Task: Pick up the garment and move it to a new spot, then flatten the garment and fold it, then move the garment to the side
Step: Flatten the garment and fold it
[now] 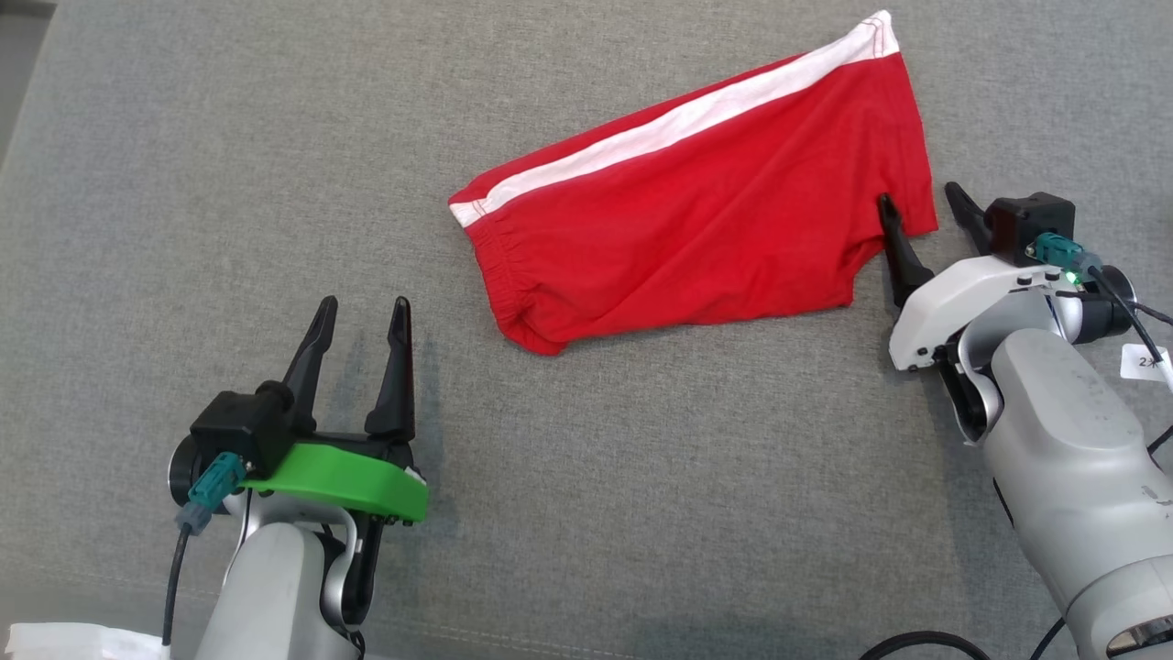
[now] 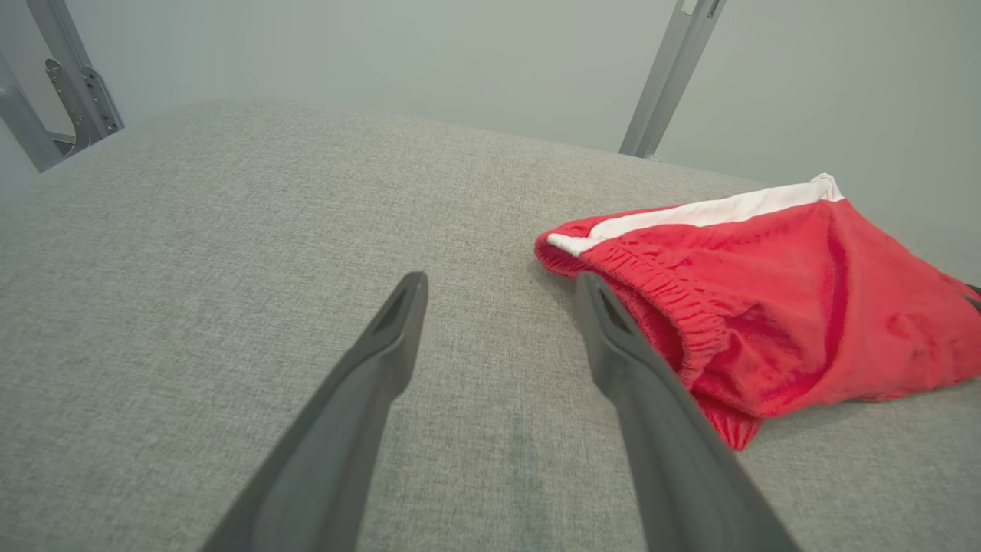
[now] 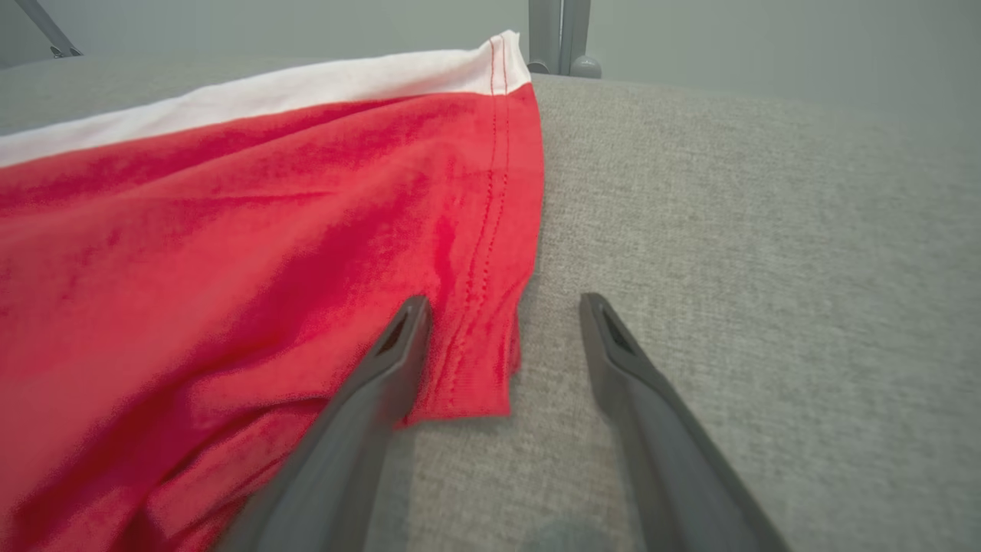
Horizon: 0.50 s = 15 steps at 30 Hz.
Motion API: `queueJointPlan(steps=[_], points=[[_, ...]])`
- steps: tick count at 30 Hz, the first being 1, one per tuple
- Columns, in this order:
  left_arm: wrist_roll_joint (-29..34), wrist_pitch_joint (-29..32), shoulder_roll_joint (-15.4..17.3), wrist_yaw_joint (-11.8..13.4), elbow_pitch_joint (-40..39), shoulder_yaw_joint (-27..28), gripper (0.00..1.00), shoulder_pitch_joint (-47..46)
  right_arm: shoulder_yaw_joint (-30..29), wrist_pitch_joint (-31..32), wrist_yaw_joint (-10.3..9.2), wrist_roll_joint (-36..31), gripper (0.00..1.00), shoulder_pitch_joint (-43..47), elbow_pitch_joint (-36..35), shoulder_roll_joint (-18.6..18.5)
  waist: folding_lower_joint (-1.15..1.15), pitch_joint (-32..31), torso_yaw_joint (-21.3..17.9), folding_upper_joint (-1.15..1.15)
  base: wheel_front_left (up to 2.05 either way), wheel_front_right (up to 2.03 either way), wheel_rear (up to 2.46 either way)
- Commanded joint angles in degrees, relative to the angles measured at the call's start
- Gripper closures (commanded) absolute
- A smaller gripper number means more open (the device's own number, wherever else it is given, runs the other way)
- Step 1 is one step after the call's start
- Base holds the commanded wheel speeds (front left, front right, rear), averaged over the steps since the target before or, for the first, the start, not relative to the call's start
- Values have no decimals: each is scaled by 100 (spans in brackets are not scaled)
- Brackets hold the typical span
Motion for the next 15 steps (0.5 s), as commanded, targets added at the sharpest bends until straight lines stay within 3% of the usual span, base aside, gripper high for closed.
queueJointPlan(steps=[1,3,4,6,15], points=[[14,2,18,8,-27,-5,0,58,9,-5,-12,44,0,11,94,14,0,14,53,1,0,0,0],[23,2,17,8,-16,-18,0,61,-36,6,-11,115,2,-2,197,41,0,7,78,1,0,0,0],[40,2,17,8,-12,-30,0,59,-55,7,-11,147,28,19,251,64,0,0,89,1,0,0,0],[41,2,18,8,-18,-45,0,62,-60,7,-12,171,100,40,286,68,0,-13,105,1,0,0,0],[157,2,18,8,23,-21,0,167,-190,5,-12,450,100,338,-5,90,0,-249,-64,1,0,0,0]])
